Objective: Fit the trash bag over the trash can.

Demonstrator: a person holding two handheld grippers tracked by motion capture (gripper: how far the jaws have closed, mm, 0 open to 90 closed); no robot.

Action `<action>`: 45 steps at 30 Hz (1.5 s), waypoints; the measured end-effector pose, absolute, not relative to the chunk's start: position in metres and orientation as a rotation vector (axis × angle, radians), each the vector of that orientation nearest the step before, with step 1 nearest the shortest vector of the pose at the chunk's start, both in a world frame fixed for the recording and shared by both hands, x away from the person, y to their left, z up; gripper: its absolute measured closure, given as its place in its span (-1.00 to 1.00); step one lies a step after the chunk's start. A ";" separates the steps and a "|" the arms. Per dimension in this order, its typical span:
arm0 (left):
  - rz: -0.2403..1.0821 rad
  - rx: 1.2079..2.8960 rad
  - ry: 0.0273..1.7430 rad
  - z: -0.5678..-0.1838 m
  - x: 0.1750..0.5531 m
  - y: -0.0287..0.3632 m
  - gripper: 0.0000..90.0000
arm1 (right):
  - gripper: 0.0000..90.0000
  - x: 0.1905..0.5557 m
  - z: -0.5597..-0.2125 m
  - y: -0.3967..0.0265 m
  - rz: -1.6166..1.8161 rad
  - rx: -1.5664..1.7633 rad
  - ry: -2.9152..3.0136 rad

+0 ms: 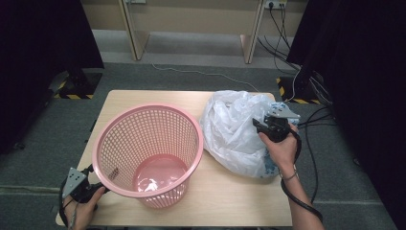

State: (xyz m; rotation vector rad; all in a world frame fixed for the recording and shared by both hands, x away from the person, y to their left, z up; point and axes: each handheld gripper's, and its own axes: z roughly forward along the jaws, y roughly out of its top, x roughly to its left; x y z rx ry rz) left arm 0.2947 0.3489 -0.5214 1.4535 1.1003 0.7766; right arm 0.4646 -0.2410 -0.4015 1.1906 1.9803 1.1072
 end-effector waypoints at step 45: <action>0.773 1.445 1.102 -0.522 0.294 0.349 -0.65 | 0.99 0.423 -0.358 -0.244 1.435 0.996 1.648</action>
